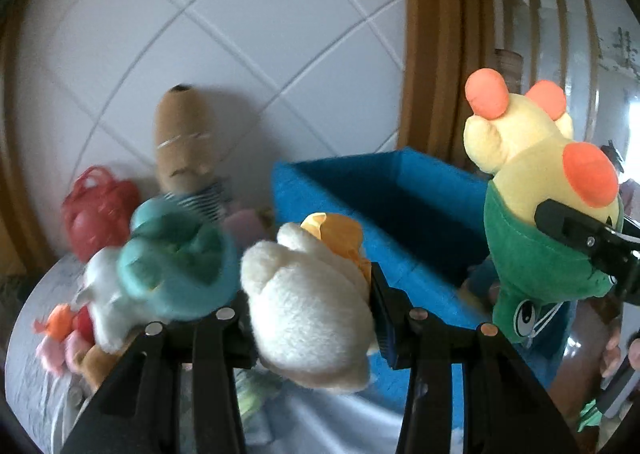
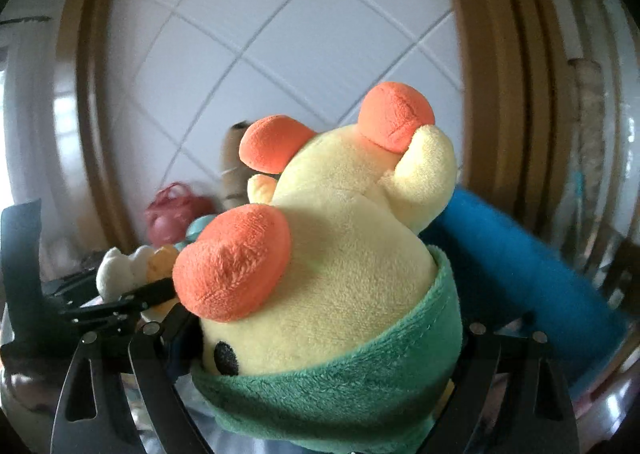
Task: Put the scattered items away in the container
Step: 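Lift the white plush and frog plush and carry them over the blue crate, then open both grippers to drop the plushes into the crate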
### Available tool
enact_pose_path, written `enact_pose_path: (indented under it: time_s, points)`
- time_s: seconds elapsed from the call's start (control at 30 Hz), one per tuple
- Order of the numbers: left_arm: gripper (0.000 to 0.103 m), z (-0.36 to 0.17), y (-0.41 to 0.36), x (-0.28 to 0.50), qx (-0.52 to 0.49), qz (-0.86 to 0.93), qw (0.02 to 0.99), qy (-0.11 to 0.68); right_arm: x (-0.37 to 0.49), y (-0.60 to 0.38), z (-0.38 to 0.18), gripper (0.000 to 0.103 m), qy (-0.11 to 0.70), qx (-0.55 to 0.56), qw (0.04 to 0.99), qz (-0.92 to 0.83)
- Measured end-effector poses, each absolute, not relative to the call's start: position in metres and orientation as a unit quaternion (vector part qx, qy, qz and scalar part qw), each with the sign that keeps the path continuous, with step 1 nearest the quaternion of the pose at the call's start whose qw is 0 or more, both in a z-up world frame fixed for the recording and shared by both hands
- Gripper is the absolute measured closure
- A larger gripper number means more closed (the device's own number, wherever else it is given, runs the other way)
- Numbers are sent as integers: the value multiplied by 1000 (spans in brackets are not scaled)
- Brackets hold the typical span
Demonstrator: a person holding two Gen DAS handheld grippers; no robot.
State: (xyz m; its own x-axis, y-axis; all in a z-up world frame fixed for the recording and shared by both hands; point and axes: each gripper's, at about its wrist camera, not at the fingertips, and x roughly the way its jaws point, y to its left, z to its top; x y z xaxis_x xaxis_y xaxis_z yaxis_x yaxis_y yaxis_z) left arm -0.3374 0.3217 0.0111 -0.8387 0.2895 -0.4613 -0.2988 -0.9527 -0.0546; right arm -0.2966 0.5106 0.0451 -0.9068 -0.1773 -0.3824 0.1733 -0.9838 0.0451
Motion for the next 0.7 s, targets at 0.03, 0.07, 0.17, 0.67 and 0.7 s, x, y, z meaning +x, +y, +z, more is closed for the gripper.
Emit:
enact_pose_path:
  time_s: [0.03, 0.07, 0.17, 0.67, 0.7]
  points:
    - [60, 15, 341, -348, -241, 957, 161, 11, -304, 526, 47, 11, 0, 198, 81, -977]
    - [60, 19, 359, -358, -244, 955, 168, 13, -312, 542, 49, 11, 6, 199, 73, -977]
    - [60, 27, 408, -385, -250, 951, 181, 26, -333, 583, 50, 10, 5, 207, 53, -977]
    - [0, 22, 487, -442, -281, 941, 177, 60, -392, 662, 28, 0, -22, 234, 49, -971]
    - [0, 20, 488, -442, -280, 942, 176, 63, -393, 663, 26, 0, -21, 236, 45, -971]
